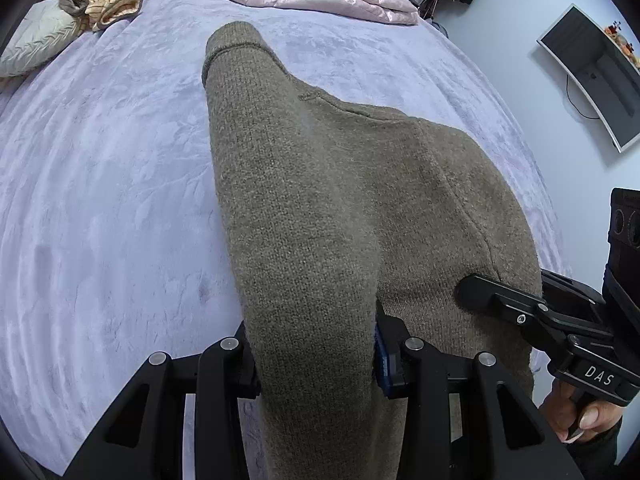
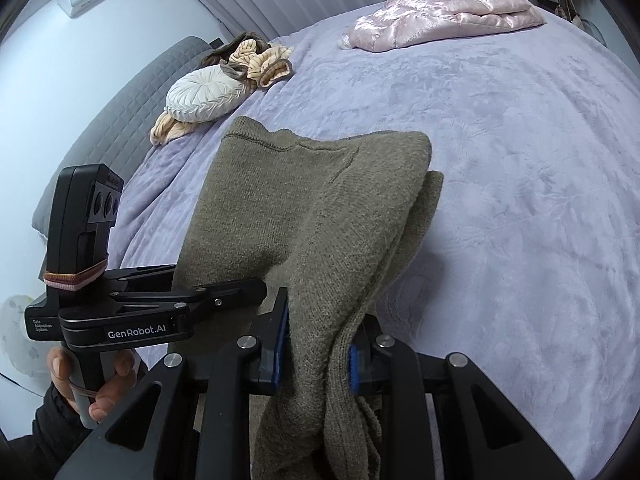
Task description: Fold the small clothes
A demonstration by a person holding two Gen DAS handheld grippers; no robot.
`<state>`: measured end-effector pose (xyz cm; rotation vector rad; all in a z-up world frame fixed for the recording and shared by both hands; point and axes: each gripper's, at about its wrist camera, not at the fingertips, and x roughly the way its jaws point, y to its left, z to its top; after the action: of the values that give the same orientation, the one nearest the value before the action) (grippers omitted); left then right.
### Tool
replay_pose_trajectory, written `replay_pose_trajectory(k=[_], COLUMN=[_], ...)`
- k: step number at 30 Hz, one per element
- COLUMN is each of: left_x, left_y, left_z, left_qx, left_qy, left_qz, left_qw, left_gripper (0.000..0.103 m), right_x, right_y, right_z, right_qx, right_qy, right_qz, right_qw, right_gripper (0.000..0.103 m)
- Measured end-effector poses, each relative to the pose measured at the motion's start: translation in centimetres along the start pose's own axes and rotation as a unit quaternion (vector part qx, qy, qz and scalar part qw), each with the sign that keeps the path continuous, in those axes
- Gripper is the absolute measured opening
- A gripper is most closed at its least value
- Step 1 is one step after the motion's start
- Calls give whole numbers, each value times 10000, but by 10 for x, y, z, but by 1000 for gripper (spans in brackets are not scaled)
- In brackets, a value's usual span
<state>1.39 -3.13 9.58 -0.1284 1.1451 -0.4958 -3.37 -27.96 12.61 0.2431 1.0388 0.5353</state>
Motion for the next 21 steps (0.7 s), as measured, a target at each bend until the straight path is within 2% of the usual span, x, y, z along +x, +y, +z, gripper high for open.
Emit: replay_pose_trajectory(k=[6, 21], left_x=[0, 2], left_y=[6, 5], left_z=[-21, -50], left_qx=[-133, -150], left_qy=[107, 220], left_qz=[-51, -22], left_qw=[9998, 9996], left_gripper=[42, 42], right_x=[2, 1], right_y=[11, 16], right_z=[-19, -58], right_qx=[-74, 86], right_qy=[154, 294], right_qz=[-38, 130], right_qw=[9998, 9994], right_gripper=[25, 25])
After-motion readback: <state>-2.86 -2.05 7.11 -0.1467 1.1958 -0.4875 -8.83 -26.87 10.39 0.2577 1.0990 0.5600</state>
